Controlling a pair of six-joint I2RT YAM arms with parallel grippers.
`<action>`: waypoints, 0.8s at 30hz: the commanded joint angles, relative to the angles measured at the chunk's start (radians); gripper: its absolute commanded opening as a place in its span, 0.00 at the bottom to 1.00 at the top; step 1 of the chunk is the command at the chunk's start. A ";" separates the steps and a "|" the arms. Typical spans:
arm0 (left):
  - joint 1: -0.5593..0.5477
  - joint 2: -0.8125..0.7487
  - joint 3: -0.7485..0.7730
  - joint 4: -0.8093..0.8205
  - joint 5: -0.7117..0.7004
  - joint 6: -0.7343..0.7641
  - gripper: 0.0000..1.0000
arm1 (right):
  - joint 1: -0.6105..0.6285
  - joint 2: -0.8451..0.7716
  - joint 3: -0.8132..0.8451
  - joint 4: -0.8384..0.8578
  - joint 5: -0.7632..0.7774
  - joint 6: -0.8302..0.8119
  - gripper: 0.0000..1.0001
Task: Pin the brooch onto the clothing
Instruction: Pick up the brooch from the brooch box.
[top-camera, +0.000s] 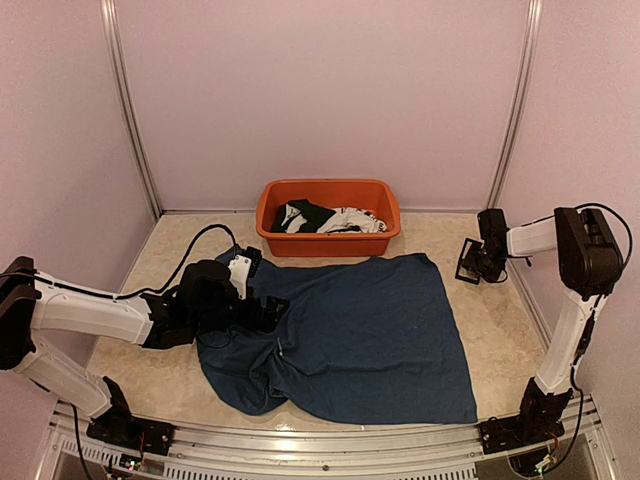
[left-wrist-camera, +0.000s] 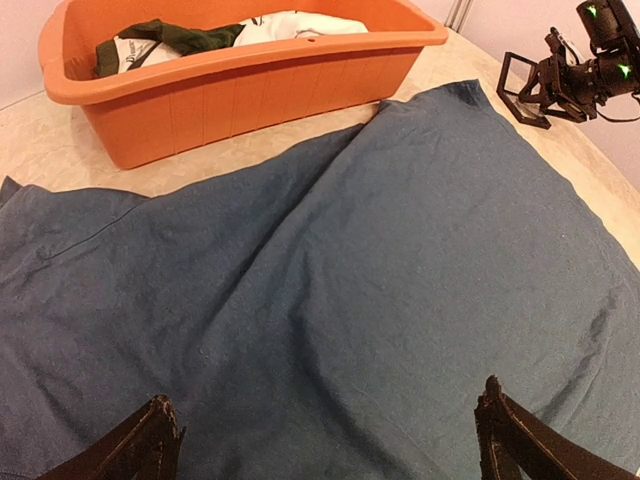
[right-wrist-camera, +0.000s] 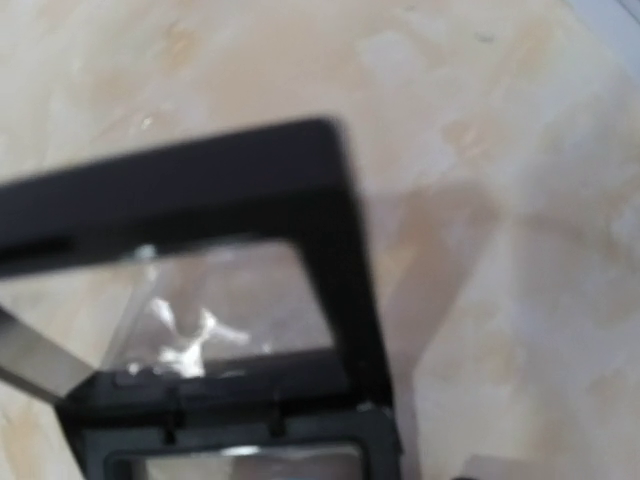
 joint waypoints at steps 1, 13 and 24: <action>0.005 -0.019 -0.017 0.015 0.014 -0.005 0.99 | -0.011 -0.004 0.016 -0.052 -0.012 -0.012 0.60; 0.005 -0.012 -0.015 0.016 0.018 -0.003 0.99 | -0.010 0.012 0.036 -0.065 -0.034 -0.018 0.56; 0.005 -0.012 -0.015 0.016 0.021 -0.003 0.99 | -0.010 0.047 0.069 -0.097 -0.038 -0.025 0.58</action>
